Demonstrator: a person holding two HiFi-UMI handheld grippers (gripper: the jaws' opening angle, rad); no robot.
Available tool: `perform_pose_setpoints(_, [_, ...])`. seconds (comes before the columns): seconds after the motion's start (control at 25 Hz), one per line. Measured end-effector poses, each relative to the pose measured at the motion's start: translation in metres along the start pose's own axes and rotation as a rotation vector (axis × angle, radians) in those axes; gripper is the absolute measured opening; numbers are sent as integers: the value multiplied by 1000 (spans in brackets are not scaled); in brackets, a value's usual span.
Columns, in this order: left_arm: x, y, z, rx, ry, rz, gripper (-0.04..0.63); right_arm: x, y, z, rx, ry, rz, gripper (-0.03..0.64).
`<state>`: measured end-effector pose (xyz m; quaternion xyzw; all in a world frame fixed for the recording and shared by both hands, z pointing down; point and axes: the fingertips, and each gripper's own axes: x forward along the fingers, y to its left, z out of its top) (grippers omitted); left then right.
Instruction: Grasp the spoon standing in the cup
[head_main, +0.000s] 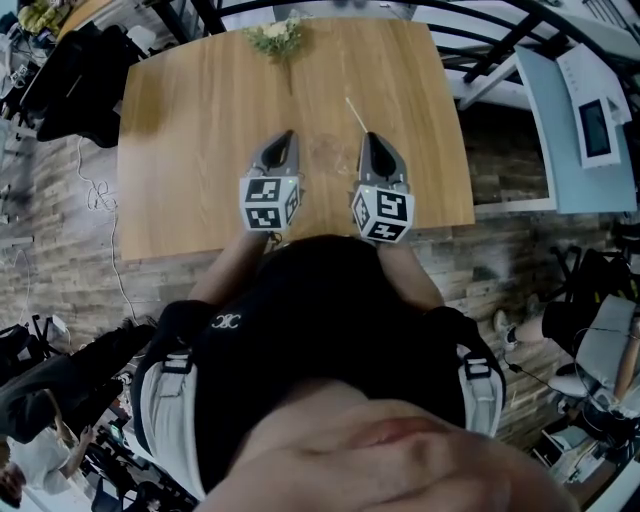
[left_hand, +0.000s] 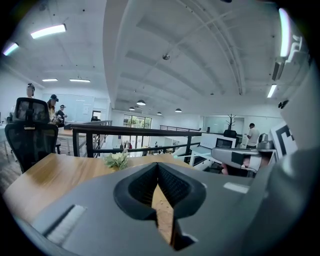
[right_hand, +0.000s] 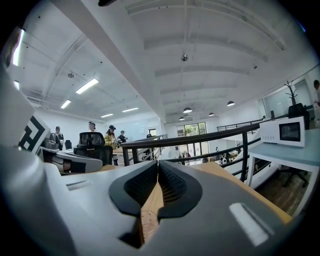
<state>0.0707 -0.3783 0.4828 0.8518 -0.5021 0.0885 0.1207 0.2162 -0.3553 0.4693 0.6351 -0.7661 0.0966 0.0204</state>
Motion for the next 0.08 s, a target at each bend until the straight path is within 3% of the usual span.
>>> perform_pose_setpoints(0.08, [5,0,-2,-2,6,4,11,2,-3,0,0,0,2,6])
